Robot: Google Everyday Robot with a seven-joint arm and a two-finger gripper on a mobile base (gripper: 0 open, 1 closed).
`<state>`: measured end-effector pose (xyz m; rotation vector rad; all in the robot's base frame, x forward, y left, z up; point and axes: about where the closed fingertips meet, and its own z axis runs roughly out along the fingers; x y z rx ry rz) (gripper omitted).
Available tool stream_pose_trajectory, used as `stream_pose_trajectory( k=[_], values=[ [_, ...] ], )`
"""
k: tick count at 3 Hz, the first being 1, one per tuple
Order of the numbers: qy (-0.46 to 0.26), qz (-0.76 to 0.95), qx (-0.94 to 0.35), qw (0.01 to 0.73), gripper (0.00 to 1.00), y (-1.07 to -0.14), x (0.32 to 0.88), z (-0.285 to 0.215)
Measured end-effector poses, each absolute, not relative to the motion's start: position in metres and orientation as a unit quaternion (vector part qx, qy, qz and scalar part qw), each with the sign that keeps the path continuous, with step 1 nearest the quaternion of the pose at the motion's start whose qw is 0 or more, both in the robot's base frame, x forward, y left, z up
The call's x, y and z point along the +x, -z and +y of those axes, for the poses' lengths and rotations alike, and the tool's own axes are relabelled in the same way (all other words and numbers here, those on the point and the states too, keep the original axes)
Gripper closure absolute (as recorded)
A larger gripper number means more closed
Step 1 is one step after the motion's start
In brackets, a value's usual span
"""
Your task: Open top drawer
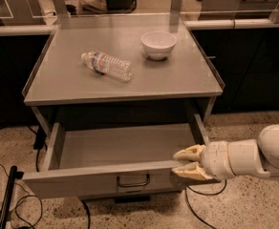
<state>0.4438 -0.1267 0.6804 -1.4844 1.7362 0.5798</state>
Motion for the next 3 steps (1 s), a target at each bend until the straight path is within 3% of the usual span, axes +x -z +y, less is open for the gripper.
stream_pose_trajectory(
  k=[1, 2, 3],
  values=[
    [-0.228, 0.684, -0.576, 0.386, 0.89, -0.68, 0.434, -0.134],
    [-0.226, 0.688, -0.568, 0.391, 1.0, -0.682, 0.421, -0.141],
    [-0.226, 0.688, -0.568, 0.391, 1.0, -0.682, 0.421, -0.141]
  ],
)
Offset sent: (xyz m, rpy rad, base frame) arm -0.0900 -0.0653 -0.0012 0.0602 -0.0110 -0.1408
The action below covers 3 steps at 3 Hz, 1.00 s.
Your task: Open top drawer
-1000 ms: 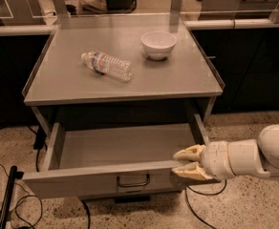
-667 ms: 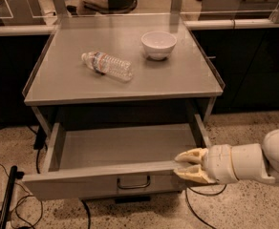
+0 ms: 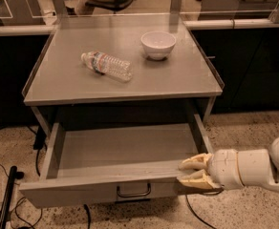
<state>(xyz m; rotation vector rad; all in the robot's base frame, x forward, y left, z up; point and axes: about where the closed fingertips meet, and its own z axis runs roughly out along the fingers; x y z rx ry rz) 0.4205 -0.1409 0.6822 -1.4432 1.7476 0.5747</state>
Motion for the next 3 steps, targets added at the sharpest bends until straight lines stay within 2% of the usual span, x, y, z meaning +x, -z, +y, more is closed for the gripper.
stream_pose_trajectory(
  k=[1, 2, 3],
  values=[
    [-0.222, 0.694, -0.561, 0.393, 1.0, -0.6805, 0.403, -0.1474],
    [-0.222, 0.694, -0.561, 0.393, 0.84, -0.6804, 0.403, -0.147],
    [-0.222, 0.694, -0.561, 0.393, 0.6, -0.6804, 0.403, -0.147]
  ],
)
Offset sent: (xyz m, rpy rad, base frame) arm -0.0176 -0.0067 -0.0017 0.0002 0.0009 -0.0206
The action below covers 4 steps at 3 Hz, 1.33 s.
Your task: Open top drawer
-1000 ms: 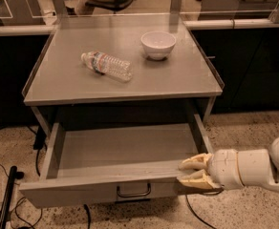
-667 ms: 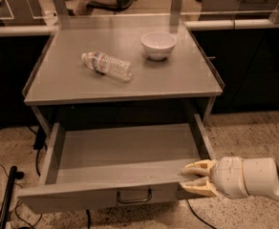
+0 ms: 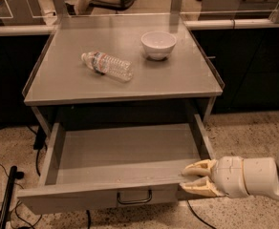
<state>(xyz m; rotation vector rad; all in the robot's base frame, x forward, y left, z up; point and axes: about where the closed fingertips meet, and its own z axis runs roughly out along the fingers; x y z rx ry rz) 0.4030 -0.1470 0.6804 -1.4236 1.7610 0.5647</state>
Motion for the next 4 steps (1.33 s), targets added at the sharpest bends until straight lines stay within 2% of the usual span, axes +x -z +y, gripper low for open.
stream_pose_trajectory(
  k=[2, 3, 4],
  values=[
    [-0.223, 0.694, -0.561, 0.393, 0.14, -0.6804, 0.403, -0.1469],
    [-0.223, 0.694, -0.561, 0.393, 0.0, -0.6804, 0.403, -0.1469],
    [-0.223, 0.694, -0.561, 0.393, 0.0, -0.6805, 0.403, -0.1469]
  ],
)
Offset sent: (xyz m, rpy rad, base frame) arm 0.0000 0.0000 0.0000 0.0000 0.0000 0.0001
